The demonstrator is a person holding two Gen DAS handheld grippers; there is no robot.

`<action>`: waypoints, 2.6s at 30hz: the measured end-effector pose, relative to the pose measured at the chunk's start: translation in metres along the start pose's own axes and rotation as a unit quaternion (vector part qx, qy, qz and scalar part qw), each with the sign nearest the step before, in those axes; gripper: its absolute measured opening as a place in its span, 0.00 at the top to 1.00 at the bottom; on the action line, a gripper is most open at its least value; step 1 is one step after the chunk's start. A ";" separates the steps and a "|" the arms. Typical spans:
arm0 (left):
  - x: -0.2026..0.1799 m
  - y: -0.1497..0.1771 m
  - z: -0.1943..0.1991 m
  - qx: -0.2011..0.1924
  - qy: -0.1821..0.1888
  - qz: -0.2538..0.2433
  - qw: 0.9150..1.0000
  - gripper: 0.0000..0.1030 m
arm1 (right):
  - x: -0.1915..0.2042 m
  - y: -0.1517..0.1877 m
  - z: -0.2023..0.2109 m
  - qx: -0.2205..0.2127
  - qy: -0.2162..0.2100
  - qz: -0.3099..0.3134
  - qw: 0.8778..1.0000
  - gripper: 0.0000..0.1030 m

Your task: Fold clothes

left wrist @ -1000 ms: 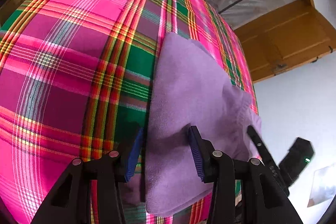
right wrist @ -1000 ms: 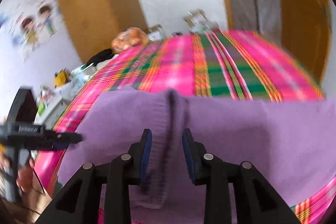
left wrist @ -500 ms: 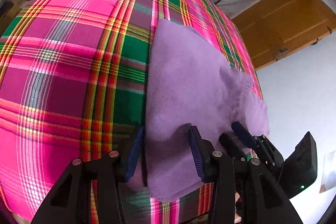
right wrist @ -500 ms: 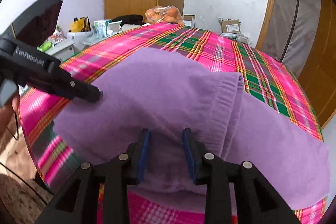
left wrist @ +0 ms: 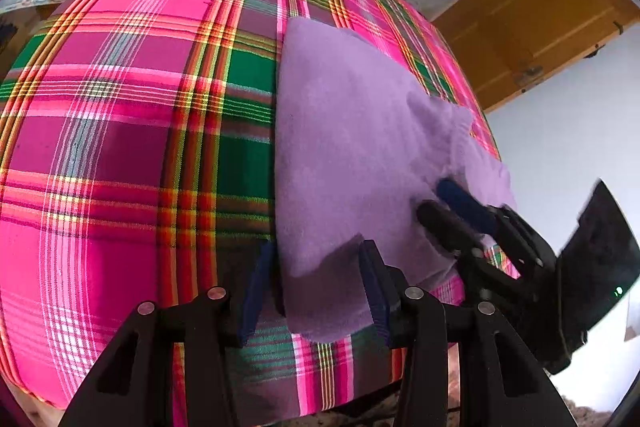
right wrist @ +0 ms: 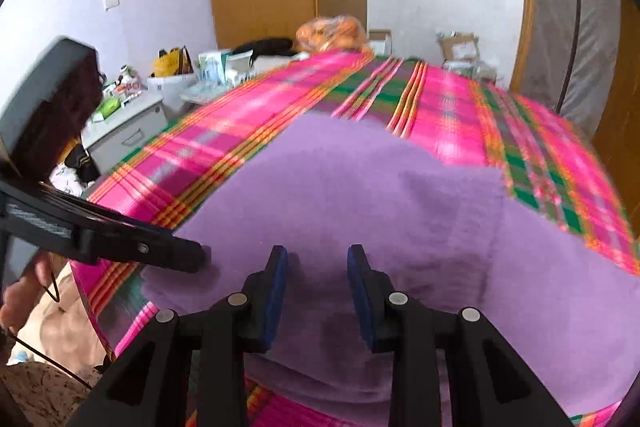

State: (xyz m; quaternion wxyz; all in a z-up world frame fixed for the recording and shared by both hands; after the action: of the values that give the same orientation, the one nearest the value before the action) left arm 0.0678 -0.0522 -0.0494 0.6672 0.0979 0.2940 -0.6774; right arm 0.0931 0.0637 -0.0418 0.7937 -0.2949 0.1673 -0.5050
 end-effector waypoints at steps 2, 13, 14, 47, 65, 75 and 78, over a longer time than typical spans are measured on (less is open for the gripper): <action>0.003 0.002 0.003 0.001 0.003 -0.001 1.000 0.55 | -0.001 0.005 -0.008 0.009 -0.002 -0.006 1.000 0.69; 0.001 -0.018 0.020 -0.012 0.034 -0.005 0.999 0.55 | -0.024 -0.024 0.004 0.001 -0.020 -0.054 0.998 0.70; 0.000 -0.022 0.023 -0.018 0.036 -0.006 0.999 0.55 | -0.029 -0.026 0.004 0.001 -0.022 -0.062 0.998 0.70; -0.008 -0.100 -0.013 -0.023 0.005 -0.002 1.000 0.55 | -0.083 -0.045 -0.010 -0.003 0.068 -0.035 0.997 0.71; -0.007 -0.107 -0.021 -0.006 0.016 0.021 1.000 0.55 | -0.036 -0.004 -0.007 0.004 0.049 -0.014 0.999 0.71; 0.004 -0.098 -0.010 -0.014 0.007 0.023 1.000 0.55 | -0.018 0.006 -0.001 -0.008 0.038 -0.010 0.999 0.71; 0.008 -0.095 -0.004 -0.017 0.007 0.025 1.000 0.55 | -0.012 0.002 0.011 -0.022 0.033 -0.008 0.999 0.71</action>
State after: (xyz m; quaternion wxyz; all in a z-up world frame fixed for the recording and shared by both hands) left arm -0.0254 -0.0626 -0.0315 0.6834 0.0986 0.3075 -0.6548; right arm 0.0955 0.0784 -0.0345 0.7768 -0.2971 0.2020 -0.5172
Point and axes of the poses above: each gripper's, at about its wrist camera, not at the fingertips, and z roughly against the way its jaws point, x to its left, y to its underside, the point moved 6 cm from there along -z, roughly the way its jaws point, and after that the axes turned 5 degrees about x, right-handed, at the moved point
